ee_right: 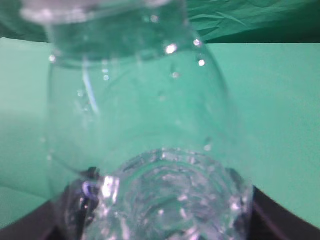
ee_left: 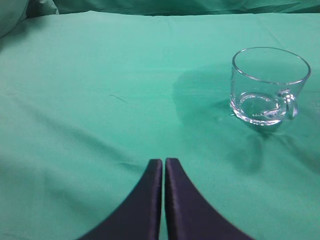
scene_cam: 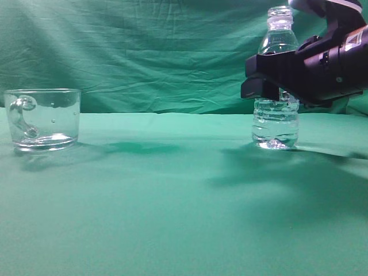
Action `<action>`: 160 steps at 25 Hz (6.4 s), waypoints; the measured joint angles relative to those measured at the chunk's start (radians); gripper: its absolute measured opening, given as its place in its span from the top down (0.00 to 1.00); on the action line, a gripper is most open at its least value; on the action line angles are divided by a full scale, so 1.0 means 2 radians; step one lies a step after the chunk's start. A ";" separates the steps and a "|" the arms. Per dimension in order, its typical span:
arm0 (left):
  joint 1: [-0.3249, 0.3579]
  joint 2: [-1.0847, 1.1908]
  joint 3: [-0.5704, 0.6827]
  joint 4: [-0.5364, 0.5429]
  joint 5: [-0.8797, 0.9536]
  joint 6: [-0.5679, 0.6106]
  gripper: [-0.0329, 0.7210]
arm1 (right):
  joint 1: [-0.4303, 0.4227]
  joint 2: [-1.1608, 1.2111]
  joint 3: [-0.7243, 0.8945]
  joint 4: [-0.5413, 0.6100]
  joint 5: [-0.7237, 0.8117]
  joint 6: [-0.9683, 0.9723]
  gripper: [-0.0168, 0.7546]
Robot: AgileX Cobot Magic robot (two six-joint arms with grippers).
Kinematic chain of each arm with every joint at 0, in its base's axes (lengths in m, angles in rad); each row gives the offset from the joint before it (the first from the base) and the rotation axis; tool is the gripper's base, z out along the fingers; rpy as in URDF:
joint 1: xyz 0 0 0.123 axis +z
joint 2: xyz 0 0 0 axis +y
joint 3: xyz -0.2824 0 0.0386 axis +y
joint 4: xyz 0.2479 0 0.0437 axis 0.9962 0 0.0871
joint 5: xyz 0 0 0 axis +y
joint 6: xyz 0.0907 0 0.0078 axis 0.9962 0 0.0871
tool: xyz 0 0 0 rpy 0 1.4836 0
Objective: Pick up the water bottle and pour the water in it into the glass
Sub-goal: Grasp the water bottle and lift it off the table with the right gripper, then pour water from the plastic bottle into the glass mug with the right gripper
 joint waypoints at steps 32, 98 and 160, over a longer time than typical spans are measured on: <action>0.000 0.000 0.000 0.000 0.000 0.000 0.96 | 0.009 -0.148 -0.183 -0.257 0.385 0.087 0.67; 0.000 0.000 0.000 0.000 0.000 0.000 0.96 | 0.209 0.078 -0.464 -0.810 0.698 0.085 0.67; 0.000 0.000 0.000 0.000 0.000 0.000 0.96 | 0.209 0.078 -0.464 -0.814 0.715 0.041 0.67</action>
